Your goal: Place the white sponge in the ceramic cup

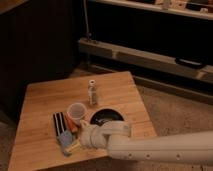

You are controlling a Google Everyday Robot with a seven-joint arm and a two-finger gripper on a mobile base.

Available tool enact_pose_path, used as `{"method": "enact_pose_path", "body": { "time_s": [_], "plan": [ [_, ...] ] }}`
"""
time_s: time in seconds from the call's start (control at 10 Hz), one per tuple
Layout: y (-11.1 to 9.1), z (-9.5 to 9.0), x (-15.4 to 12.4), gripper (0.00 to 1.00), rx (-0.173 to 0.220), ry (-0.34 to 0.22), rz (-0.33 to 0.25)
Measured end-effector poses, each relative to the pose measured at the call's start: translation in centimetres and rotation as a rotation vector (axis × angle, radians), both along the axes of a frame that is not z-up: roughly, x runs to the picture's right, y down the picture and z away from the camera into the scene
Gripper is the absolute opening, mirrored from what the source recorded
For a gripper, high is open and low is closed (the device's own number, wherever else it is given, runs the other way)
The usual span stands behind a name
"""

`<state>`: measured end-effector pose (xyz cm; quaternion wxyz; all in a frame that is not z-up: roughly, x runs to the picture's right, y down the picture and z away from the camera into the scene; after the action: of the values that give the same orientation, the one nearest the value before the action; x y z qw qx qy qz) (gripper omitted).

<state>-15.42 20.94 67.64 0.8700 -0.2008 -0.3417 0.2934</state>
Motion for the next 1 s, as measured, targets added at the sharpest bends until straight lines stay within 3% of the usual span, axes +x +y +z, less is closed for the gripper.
{"method": "enact_pose_path", "body": {
  "time_s": [0.2, 0.5, 1.0],
  "plan": [
    [0.7, 1.5, 0.0, 0.8, -0.013, 0.081, -0.017],
    [1.9, 3.3, -0.4, 0.8, -0.037, 0.14, -0.029],
    [3.2, 4.8, -1.6, 0.8, -0.082, 0.142, -0.047]
  ]
}}
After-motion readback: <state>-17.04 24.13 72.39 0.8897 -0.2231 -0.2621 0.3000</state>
